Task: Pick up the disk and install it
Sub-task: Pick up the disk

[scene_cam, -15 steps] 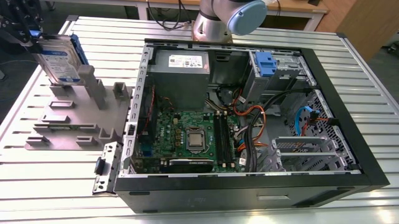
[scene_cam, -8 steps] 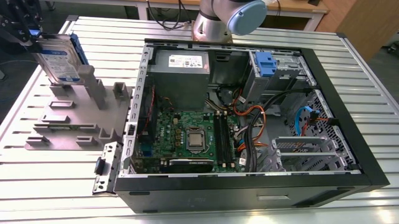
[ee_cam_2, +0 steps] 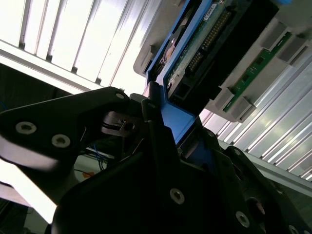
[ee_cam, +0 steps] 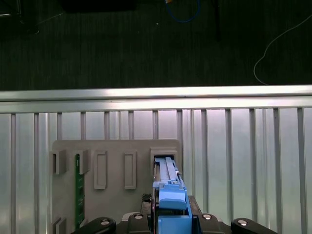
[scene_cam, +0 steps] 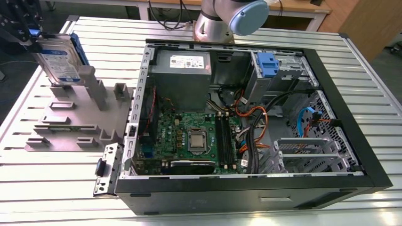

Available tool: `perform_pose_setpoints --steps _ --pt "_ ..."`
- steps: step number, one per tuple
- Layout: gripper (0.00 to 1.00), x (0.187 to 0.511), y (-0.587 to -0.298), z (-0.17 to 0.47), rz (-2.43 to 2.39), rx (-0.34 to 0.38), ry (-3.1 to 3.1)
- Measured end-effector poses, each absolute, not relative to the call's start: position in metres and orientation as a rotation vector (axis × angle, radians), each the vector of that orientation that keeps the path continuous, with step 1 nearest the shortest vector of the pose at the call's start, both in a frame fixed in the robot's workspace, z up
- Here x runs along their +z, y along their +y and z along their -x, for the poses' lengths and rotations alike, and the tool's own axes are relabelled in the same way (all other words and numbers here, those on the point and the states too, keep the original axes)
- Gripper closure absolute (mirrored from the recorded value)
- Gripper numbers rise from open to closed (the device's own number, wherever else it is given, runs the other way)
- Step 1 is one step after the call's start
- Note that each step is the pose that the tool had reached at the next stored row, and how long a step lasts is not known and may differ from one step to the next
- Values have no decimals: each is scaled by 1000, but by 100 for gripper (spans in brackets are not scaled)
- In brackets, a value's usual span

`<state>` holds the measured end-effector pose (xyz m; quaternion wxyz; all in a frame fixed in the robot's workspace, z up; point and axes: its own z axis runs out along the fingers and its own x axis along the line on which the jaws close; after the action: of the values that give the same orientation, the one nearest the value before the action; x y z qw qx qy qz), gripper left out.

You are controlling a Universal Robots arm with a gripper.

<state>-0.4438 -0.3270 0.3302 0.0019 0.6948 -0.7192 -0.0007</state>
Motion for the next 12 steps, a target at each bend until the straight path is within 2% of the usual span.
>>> perform_pose_setpoints --steps 12 --pt "64 334 -327 444 -2180 -2 -2256"
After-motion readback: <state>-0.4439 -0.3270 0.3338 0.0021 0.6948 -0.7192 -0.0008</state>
